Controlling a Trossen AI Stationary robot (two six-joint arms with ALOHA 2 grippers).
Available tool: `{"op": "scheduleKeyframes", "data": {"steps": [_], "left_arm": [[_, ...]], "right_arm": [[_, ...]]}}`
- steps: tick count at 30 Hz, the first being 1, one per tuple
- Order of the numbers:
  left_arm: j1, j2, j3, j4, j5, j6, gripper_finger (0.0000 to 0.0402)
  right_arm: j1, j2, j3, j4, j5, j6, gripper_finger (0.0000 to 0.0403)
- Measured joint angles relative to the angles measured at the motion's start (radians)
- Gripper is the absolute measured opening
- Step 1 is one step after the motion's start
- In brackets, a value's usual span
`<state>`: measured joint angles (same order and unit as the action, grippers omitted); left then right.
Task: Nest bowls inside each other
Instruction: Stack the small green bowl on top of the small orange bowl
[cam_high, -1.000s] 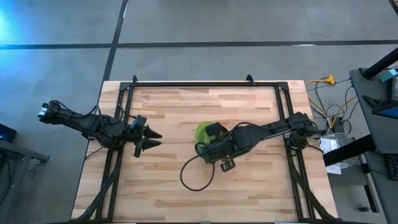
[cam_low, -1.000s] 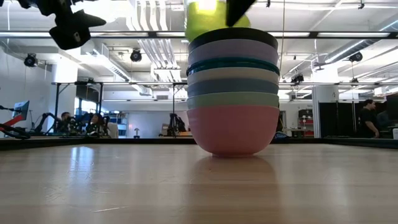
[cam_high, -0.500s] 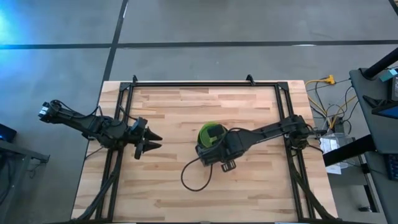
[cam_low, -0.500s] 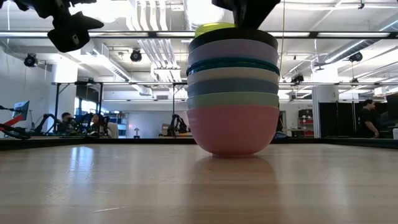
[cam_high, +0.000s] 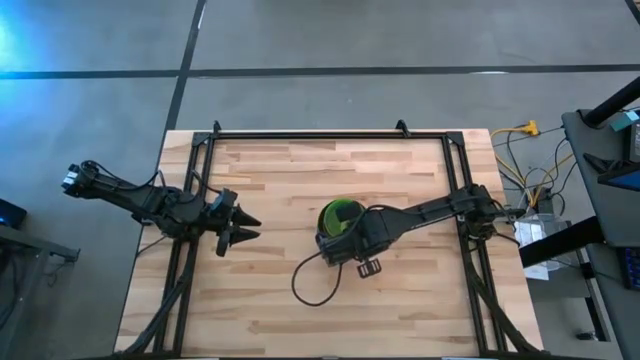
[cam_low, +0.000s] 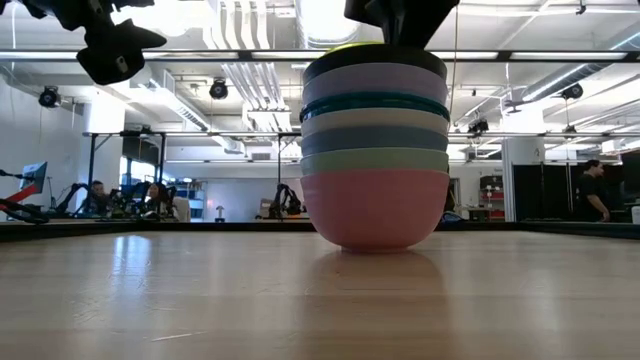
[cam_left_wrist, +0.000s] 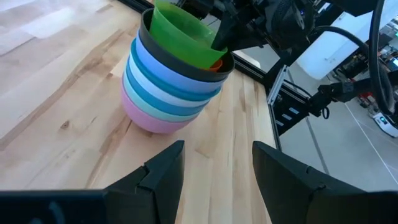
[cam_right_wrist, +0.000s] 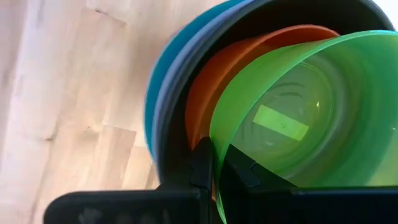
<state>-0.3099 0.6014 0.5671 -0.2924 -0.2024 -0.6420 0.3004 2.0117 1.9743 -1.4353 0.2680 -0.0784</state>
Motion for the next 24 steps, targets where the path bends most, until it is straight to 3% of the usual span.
{"op": "scheduleKeyframes", "data": {"steps": [10, 19, 24], "left_arm": [[0.000, 0.000, -0.001, 0.000, -0.001, 0.001, 0.0173], [0.000, 0.000, -0.001, 0.000, -0.004, -0.006, 0.0173], [0.000, 0.000, -0.001, 0.000, -0.006, -0.006, 0.0173]], "right_arm": [[-0.020, 0.000, -0.002, 0.015, -0.107, 0.052, 0.0022], [-0.020, -0.018, 0.005, 0.032, -0.110, 0.069, 0.0070], [-0.025, -0.064, 0.019, 0.040, -0.110, 0.083, 0.0073]]}}
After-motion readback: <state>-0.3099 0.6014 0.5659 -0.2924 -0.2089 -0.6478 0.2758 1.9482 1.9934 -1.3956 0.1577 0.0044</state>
